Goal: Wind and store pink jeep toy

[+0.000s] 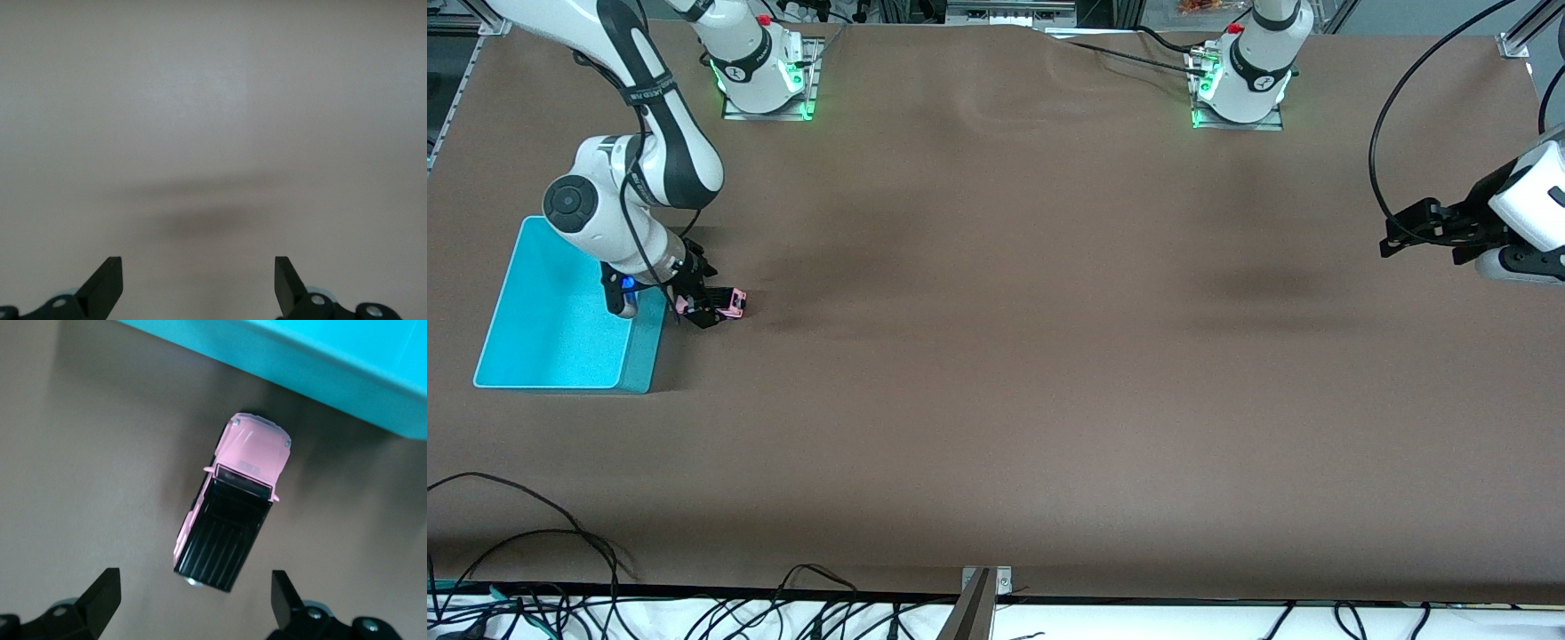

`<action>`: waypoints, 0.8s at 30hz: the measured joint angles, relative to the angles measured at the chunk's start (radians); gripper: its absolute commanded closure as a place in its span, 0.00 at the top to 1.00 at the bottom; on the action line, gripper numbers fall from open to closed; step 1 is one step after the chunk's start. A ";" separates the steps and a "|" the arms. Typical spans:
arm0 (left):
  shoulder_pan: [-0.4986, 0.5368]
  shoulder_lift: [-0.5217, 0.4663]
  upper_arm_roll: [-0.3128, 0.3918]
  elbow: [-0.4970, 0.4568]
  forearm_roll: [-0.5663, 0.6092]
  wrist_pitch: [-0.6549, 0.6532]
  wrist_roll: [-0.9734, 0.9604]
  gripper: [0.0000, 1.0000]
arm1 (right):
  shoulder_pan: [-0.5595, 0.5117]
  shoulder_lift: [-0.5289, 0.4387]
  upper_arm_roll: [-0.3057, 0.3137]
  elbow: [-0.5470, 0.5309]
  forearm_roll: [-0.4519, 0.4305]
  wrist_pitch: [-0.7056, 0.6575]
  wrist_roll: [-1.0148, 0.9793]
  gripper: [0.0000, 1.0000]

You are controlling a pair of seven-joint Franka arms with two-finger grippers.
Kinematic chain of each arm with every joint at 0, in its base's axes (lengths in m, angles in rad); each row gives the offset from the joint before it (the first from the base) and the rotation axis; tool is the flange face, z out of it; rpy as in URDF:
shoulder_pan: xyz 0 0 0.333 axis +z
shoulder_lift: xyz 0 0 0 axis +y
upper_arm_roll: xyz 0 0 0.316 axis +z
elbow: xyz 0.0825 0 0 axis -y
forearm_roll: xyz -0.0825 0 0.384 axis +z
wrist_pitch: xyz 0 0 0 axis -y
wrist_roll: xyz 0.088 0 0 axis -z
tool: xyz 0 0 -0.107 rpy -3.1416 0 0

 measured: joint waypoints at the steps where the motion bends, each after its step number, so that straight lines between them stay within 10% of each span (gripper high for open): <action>1: 0.000 0.000 0.000 0.000 0.000 0.000 0.000 1.00 | 0.000 0.006 -0.001 -0.002 0.000 0.008 0.012 1.00; 20: 0.000 0.000 0.000 0.000 0.000 -0.001 0.000 1.00 | -0.026 0.056 -0.018 -0.005 0.000 0.028 0.053 0.99; 24: 0.000 0.000 0.000 0.000 0.000 -0.001 -0.001 1.00 | -0.026 0.060 -0.018 -0.006 -0.002 0.028 0.053 0.50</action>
